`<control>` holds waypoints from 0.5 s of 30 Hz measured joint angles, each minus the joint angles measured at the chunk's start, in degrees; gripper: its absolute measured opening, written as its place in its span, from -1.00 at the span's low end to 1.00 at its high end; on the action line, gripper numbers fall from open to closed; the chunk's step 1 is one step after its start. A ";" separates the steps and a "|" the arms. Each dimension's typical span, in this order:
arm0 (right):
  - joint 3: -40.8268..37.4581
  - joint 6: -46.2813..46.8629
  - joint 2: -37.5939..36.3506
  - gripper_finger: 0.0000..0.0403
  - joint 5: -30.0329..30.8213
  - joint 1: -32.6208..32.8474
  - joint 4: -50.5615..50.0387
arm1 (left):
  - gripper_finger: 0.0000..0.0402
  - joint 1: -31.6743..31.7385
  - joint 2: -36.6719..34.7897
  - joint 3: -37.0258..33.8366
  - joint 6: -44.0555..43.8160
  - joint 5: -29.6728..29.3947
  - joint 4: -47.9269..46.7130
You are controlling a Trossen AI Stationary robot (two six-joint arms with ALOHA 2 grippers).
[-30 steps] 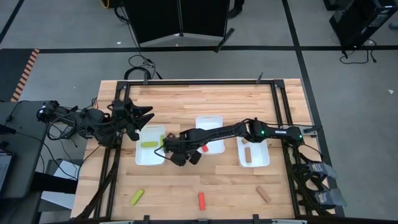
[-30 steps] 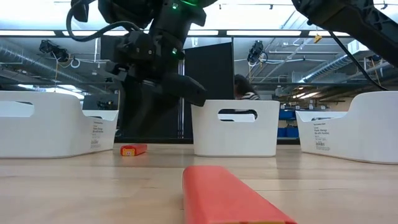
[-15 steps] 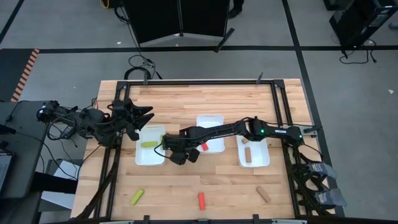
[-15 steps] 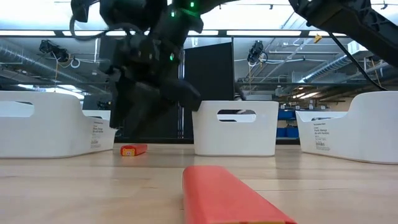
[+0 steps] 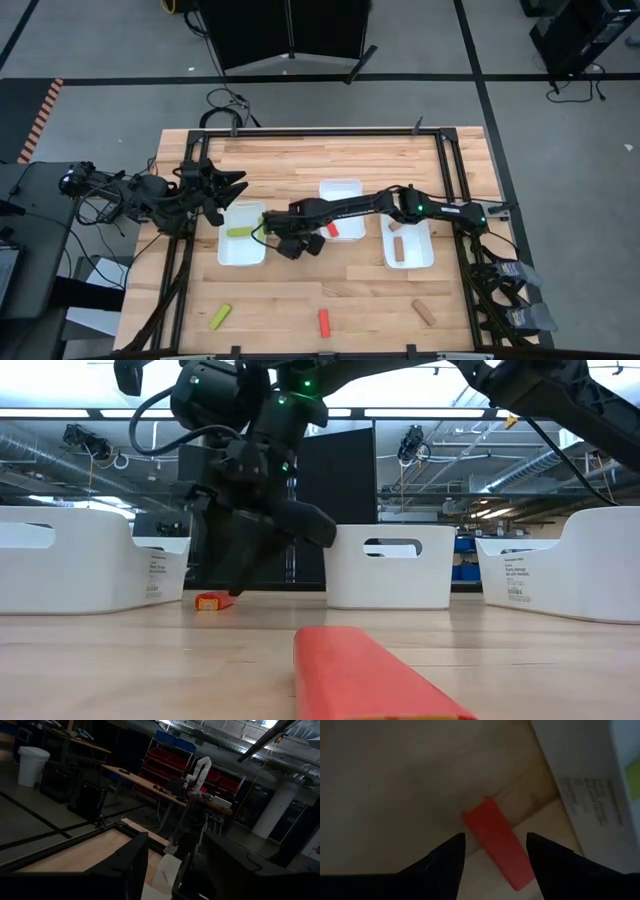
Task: Sort blocks
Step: Put the top orange block into the middle white bin
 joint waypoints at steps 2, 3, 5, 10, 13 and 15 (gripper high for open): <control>0.00 -0.53 0.00 0.09 0.24 0.01 0.11 | -0.04 0.00 0.02 0.00 0.02 0.00 -0.02; 0.00 -0.88 0.00 0.09 0.24 0.03 0.06 | -0.04 0.00 0.02 0.00 0.08 0.00 -0.02; 0.06 -1.56 0.76 0.09 0.16 0.04 0.49 | -0.04 0.00 0.01 0.00 0.09 0.00 -0.02; 0.28 -3.56 2.40 0.09 0.91 0.07 2.10 | -0.04 -0.02 0.02 0.02 0.02 0.00 -0.19; 0.22 -4.03 2.43 0.08 0.65 0.07 2.77 | -0.04 0.00 0.05 0.02 0.01 0.00 -0.41; 0.20 -4.10 2.44 0.07 -0.10 0.06 2.92 | -0.04 0.00 0.04 0.02 0.00 0.00 -0.50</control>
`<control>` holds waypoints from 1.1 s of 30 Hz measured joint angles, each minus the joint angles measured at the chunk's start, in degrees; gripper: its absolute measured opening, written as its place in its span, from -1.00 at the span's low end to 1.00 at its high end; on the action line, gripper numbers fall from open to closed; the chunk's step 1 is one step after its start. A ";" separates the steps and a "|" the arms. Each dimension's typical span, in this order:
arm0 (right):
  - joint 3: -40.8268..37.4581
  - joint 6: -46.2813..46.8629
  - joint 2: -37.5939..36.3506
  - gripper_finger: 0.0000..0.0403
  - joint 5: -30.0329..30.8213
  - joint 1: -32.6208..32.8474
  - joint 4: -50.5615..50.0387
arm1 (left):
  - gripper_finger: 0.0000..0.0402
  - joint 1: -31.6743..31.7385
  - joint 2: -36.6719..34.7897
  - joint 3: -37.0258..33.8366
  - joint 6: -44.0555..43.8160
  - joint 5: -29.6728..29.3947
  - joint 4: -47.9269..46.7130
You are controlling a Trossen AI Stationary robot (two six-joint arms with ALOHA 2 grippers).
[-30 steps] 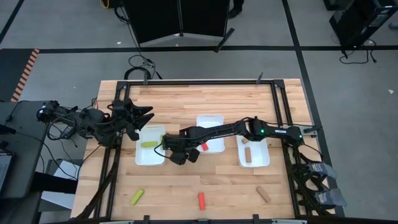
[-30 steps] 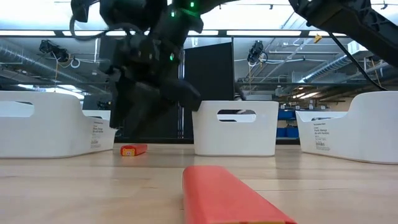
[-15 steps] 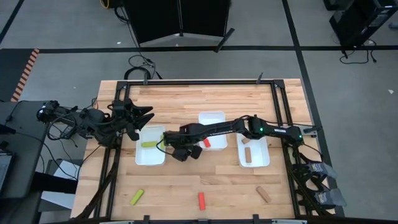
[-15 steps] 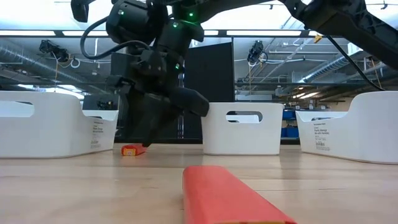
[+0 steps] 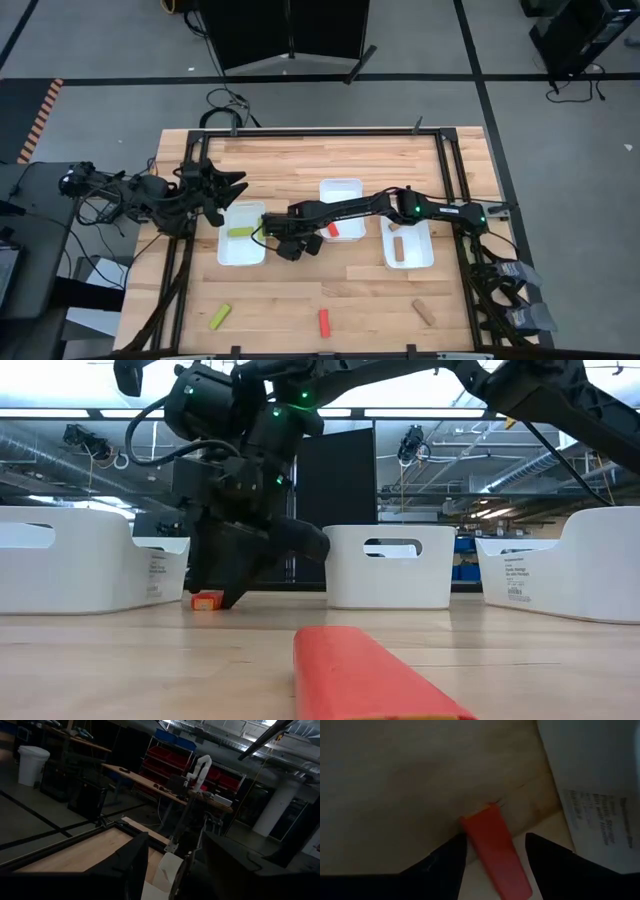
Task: Sort blocks
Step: Put the top orange block into the middle white bin
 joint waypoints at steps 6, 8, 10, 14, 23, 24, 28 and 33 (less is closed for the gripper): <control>0.07 0.00 0.10 -0.14 -1.93 -0.23 -1.02 | -0.04 0.00 0.00 0.00 0.00 0.00 0.02; 0.07 0.00 0.13 -0.26 -2.74 -0.28 -1.24 | -0.04 0.00 0.00 0.00 0.00 0.00 0.04; 0.07 0.00 0.14 -0.36 -2.78 -0.26 -1.14 | -0.04 0.00 0.00 0.00 0.00 0.00 0.09; 0.07 0.09 0.17 -0.46 -3.38 -0.41 0.01 | -0.04 0.00 0.00 0.00 -0.18 0.00 0.13; 0.06 1.35 0.34 -0.52 -4.59 -0.43 -1.27 | -0.04 0.00 0.00 0.00 -0.33 0.00 0.15; 0.04 1.66 0.34 -0.56 -4.67 -0.43 -1.22 | -0.04 0.00 0.00 0.00 -0.33 0.00 0.17; 0.04 1.98 0.34 -0.64 -4.62 -0.43 -1.15 | -0.04 0.00 0.00 0.00 -0.33 0.00 0.15; 0.04 2.12 0.34 -0.62 -4.48 -0.43 -1.08 | -0.04 0.00 0.00 0.00 -0.31 0.00 0.15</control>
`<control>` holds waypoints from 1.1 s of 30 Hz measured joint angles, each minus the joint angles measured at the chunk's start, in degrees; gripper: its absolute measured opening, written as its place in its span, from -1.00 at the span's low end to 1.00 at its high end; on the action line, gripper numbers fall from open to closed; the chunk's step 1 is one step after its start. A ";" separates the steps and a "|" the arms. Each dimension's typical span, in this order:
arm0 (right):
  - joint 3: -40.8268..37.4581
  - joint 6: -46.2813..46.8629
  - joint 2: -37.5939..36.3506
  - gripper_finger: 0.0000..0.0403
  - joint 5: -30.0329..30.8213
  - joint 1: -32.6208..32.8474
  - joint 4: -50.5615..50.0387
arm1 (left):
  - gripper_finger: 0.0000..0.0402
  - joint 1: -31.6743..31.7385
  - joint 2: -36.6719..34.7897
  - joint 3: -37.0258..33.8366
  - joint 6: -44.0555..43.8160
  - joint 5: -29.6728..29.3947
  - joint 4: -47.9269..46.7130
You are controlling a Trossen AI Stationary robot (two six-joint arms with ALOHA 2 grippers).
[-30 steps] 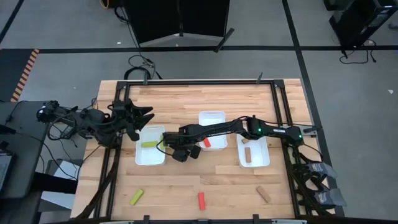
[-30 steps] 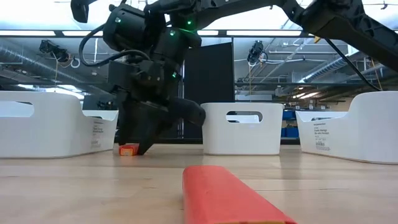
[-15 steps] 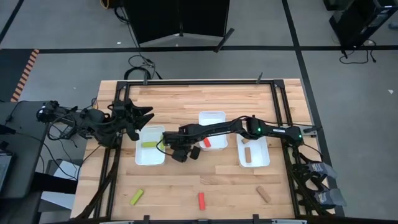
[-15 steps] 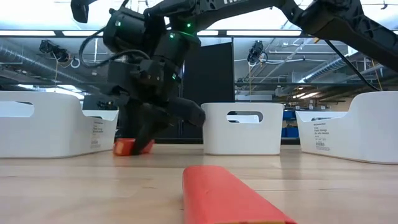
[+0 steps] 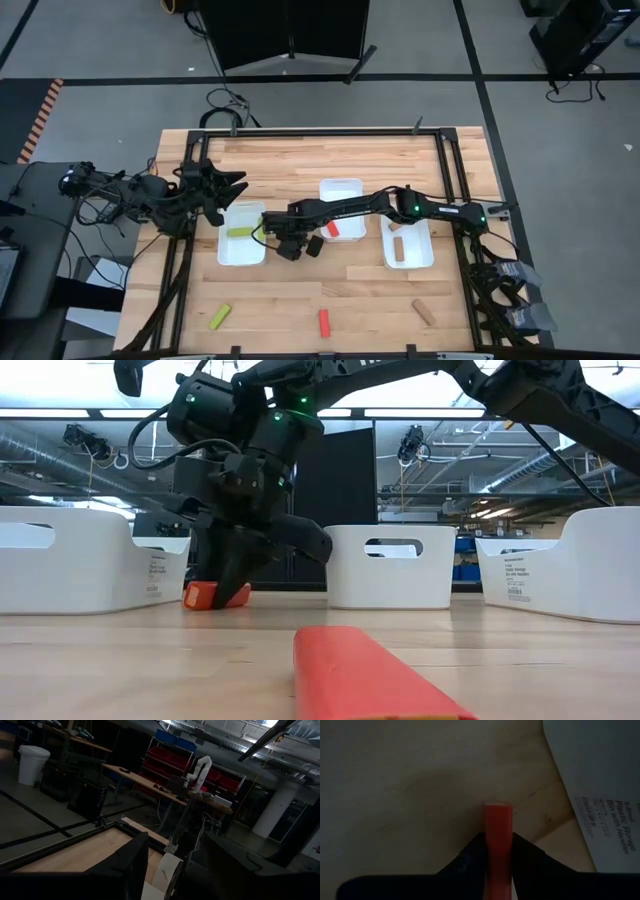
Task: Sort blocks
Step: Put the top orange block into the middle white bin
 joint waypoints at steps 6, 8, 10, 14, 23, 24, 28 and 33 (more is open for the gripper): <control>-0.07 0.09 -0.12 -0.63 4.08 0.35 0.66 | -0.04 0.00 0.00 0.00 0.02 0.00 0.00; 0.21 0.11 -0.30 -0.63 5.03 0.50 0.68 | -0.04 0.00 0.00 0.00 0.02 0.00 0.00; 0.72 -0.17 -0.28 -0.63 6.26 0.91 0.57 | -0.04 0.00 0.00 0.00 0.04 0.00 0.00; 1.81 -0.90 -1.00 -0.63 11.10 1.36 1.47 | -0.04 0.00 0.00 0.00 0.07 0.00 0.00; 2.02 2.10 -8.17 -0.63 14.80 1.72 0.07 | -0.04 0.00 -0.02 0.00 0.20 0.00 -0.02; 2.03 3.14 -9.36 -0.63 14.78 1.68 -0.39 | -0.04 0.00 -0.02 0.00 0.20 0.01 0.00; 2.11 7.45 -13.53 -0.63 13.67 1.12 -3.50 | -0.04 0.00 -0.02 0.00 -0.54 0.02 -0.02; 2.14 15.92 -18.17 -0.63 7.62 -2.51 -15.51 | -0.04 0.00 0.00 0.00 -0.72 0.01 -0.02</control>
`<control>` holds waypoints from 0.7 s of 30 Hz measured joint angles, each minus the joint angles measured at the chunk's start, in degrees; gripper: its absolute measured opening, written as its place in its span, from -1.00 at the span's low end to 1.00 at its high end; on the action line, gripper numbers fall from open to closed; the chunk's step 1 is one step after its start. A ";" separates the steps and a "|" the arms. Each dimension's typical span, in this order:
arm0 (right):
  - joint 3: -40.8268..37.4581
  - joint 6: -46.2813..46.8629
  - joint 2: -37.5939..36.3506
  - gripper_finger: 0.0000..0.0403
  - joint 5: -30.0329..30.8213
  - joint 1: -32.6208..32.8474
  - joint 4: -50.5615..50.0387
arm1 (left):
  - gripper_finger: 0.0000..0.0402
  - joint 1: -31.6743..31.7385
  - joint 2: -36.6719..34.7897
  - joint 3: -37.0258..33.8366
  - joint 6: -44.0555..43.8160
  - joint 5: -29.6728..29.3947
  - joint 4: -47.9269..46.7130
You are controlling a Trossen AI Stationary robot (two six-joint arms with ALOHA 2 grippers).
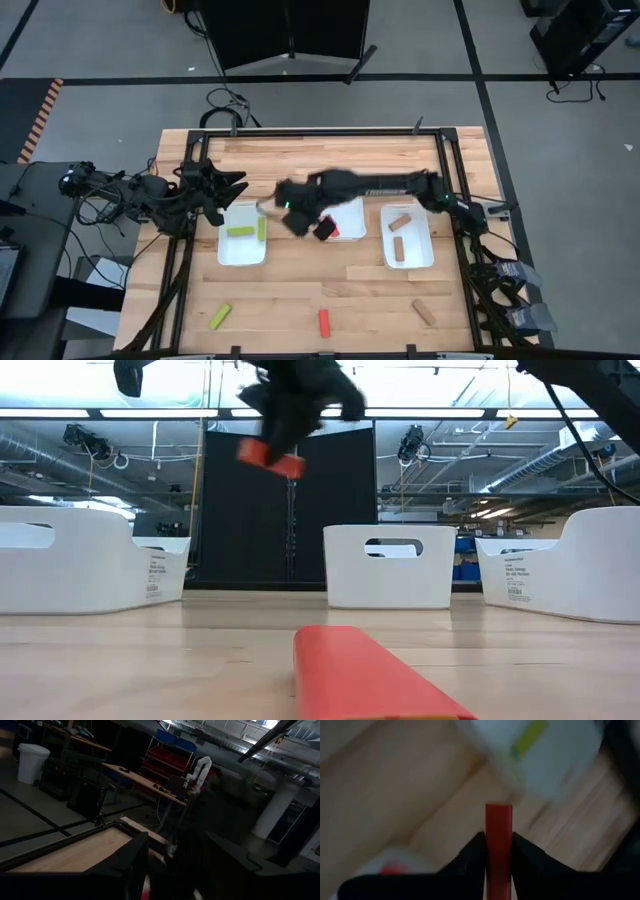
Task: Sort blocks
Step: Put the top orange block into the middle white bin
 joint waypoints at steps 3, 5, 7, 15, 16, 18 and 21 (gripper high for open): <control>-0.76 5.38 -1.94 -0.63 -2.70 -2.94 -6.21 | -0.04 0.00 0.27 0.00 -0.29 -0.01 0.01; -3.34 6.91 -3.41 -0.63 -2.68 -4.20 -7.41 | -0.04 0.00 0.90 0.00 -0.42 -0.01 0.02; -6.35 7.35 -4.71 -0.63 -2.69 -5.01 -7.12 | -0.04 -0.02 2.02 0.00 -0.66 -0.02 0.02; -19.89 11.02 -10.29 -0.63 -2.72 -5.16 -5.23 | -0.04 0.00 7.44 0.00 -3.23 -0.46 -0.14; -21.41 11.90 -10.91 -0.63 -2.71 -5.21 -4.84 | -0.04 0.00 7.97 0.00 -3.27 -0.45 -0.12; -24.23 13.64 -12.35 -0.52 -2.67 -5.44 -3.77 | -0.04 0.00 8.79 0.00 -3.44 -0.18 -0.16; -27.76 16.49 -14.28 -0.25 -2.53 -5.82 -1.50 | -0.04 0.00 9.70 0.00 -4.28 0.45 -0.39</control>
